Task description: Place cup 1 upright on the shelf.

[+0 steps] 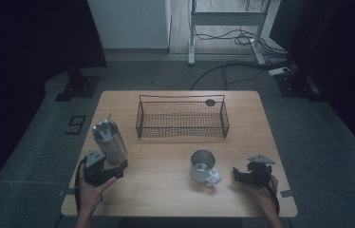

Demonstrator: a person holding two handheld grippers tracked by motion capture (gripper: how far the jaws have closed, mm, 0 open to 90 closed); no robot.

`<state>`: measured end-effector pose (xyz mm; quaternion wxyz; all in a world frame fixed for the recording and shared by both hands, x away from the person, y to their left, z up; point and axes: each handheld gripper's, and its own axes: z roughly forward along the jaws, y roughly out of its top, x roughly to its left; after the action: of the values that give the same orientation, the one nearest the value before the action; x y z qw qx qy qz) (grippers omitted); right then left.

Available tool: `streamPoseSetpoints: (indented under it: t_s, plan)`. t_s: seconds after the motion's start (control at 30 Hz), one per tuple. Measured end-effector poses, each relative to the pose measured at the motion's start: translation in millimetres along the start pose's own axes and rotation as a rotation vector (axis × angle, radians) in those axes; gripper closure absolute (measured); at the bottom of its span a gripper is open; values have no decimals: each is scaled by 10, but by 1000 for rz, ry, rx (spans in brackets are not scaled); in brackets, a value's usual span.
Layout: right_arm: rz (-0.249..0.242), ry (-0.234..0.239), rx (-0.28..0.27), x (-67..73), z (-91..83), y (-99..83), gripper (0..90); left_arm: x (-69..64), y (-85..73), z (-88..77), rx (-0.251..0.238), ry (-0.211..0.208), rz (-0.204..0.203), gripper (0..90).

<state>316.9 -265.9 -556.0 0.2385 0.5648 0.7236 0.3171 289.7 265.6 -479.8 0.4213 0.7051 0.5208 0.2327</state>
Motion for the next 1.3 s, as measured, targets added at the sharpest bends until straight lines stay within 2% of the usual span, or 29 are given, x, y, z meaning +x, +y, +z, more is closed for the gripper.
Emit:
streamPoseSetpoints:
  t_s: [0.23, 0.53, 0.67, 0.93, 1.1, 1.3]
  plan:
    - [0, 0, 0, 0, 0, 0, 58, 111, -11, -28, -1, 17, -13, 76]
    - [0, 0, 0, 0, 0, 0, 57, 151, -19, -12, 2, 23, -2, 62]
    - [2, -1, 0, 1, -1, 0, 58, 180, -14, 13, 6, 27, 4, 54]
    - [2, 0, 0, 1, -1, -1, 59, 284, 11, 68, 5, 37, -12, 53]
    - [2, -1, 0, 1, -1, -1, 60, 350, 16, 149, 11, 47, -13, 44]
    - [8, -6, -2, -1, -3, -1, 67, 429, 47, 190, -6, 50, -6, 35]
